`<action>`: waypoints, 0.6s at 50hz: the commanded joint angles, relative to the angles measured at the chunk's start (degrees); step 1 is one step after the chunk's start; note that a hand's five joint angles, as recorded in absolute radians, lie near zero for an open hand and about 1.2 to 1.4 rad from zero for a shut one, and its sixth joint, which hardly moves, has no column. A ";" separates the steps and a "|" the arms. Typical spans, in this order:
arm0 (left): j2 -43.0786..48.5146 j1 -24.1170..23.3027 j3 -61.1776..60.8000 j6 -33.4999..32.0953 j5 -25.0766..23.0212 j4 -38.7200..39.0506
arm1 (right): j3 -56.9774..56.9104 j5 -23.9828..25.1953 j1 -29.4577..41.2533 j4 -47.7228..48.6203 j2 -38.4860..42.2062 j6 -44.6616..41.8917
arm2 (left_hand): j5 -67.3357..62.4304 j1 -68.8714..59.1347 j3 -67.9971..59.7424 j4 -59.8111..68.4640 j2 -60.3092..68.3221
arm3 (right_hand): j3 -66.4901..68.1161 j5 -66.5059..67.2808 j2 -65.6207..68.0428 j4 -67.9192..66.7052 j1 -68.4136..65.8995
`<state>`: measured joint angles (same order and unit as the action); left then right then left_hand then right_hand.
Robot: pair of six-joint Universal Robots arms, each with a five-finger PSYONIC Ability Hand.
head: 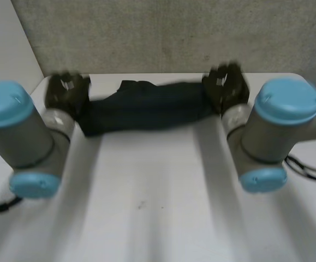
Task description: Fold the shorts.
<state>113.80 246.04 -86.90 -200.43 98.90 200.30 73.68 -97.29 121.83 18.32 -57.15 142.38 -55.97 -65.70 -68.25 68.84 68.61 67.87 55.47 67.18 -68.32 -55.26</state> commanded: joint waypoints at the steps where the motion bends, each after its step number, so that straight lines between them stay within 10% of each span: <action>1: 5.74 -1.09 -8.88 -2.15 0.06 -2.97 | 6.03 0.26 -0.10 -3.72 4.06 0.18 | -14.03 -14.30 -11.75 11.16 11.39 | 12.13 14.53 12.82 -11.68 -24.74; 17: -15.70 -1.09 -18.56 -4.80 -0.03 -19.75 | 16.31 0.52 -0.63 -23.84 -11.14 0.18 | -14.03 -14.30 -11.75 11.16 11.39 | 12.13 14.53 12.82 -11.68 -24.74; 30: -30.21 -8.03 -24.37 -6.55 -4.06 -55.35 | 29.57 2.62 -0.54 -50.46 -30.81 -10.44 | -14.03 -14.30 -11.75 11.16 11.39 | 12.13 14.53 12.82 -11.68 -24.74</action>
<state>86.76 241.76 -109.19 -205.95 97.91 156.19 97.17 -96.19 121.11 -21.84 -80.75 137.49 -55.99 -65.70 -68.25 68.84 68.69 67.87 55.48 67.18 -68.32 -55.52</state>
